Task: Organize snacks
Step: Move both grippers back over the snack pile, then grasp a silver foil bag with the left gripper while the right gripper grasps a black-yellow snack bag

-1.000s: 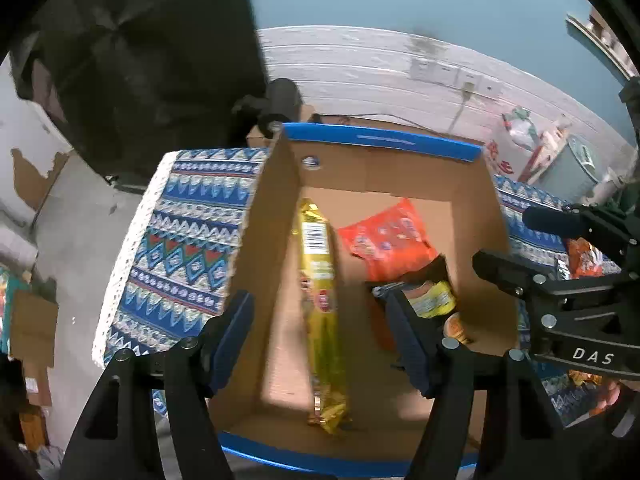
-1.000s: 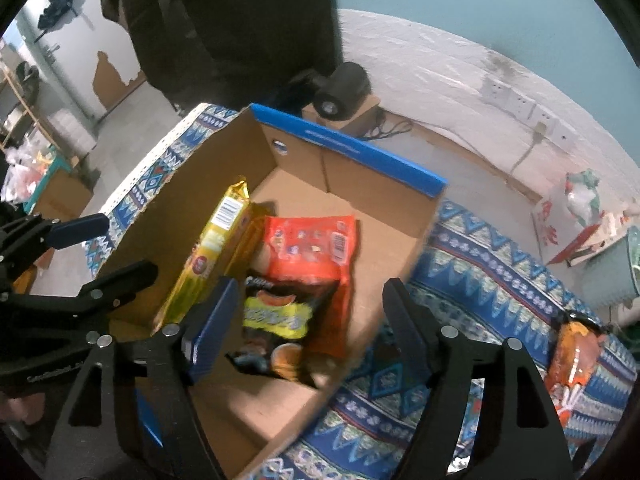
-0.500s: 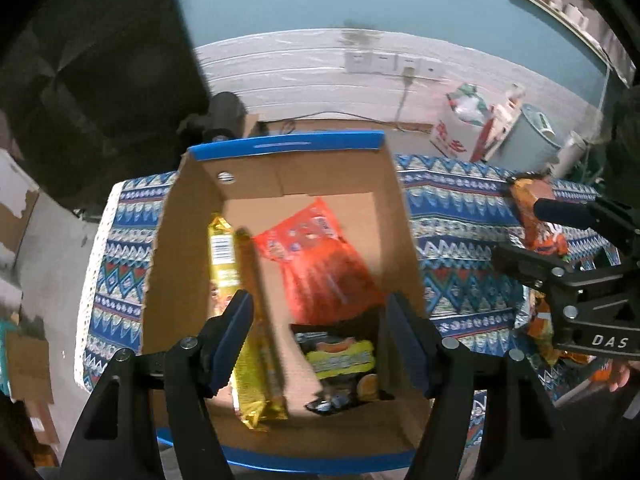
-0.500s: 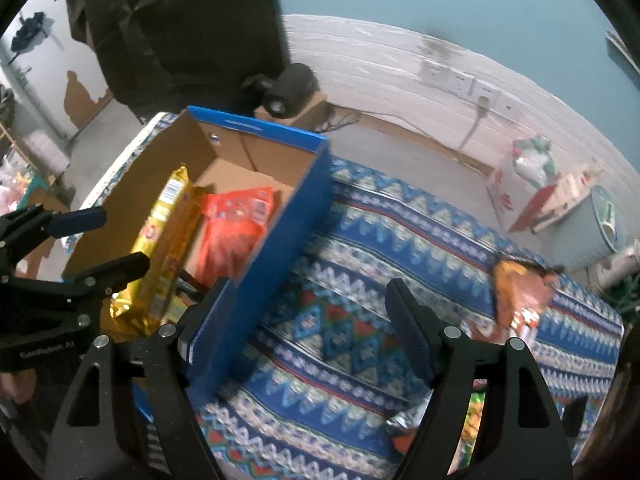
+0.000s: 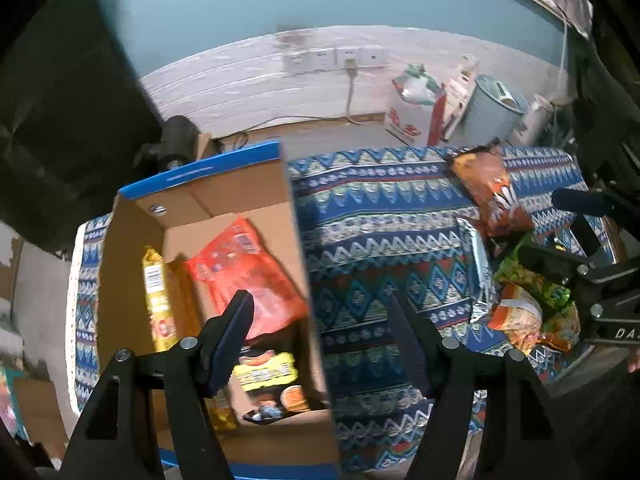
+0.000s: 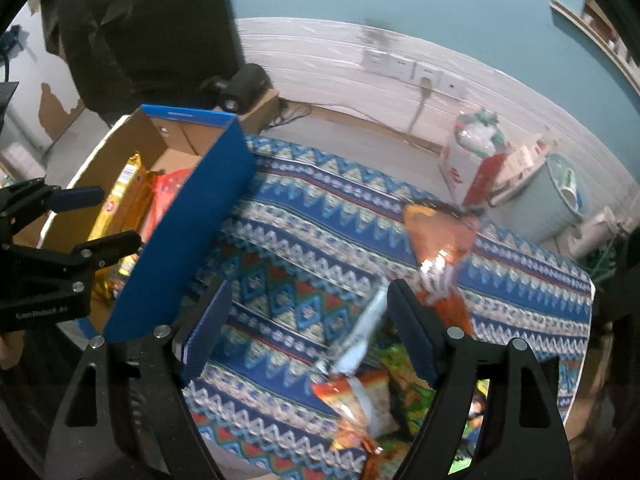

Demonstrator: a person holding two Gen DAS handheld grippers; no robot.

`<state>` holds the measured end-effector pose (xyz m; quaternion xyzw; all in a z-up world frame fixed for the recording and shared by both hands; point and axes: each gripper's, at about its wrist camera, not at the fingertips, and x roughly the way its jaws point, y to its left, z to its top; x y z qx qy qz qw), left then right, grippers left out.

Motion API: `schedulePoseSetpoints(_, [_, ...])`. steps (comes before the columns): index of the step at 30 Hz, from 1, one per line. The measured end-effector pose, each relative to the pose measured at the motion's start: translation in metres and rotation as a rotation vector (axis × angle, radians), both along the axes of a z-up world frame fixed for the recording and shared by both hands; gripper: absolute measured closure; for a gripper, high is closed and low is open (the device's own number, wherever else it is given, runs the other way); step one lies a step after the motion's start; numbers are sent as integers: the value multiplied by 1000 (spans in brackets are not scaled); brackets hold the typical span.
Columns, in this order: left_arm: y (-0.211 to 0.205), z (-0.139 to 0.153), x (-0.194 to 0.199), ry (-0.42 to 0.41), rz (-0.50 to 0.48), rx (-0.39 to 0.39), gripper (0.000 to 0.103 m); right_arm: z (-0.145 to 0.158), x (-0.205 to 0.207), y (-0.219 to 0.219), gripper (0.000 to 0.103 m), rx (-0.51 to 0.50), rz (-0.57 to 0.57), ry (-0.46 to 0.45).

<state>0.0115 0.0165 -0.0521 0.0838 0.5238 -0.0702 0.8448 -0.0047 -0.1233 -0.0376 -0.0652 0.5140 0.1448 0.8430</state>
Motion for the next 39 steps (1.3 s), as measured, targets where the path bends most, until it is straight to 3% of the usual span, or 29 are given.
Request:
schedulePoseSetpoints(21, [-123,-40,7,100,-200,73,33,-53,-15,-147,23,-47,-191,117])
schedulePoseSetpoints(33, [-158,-77,21,186,-233,77,33,-105,-24,-193,23,-86,-195,259])
schedulePoseSetpoints(39, [-166,-94,30,229,-224,52,33,-114,-26,-195,23,-102,-177,276])
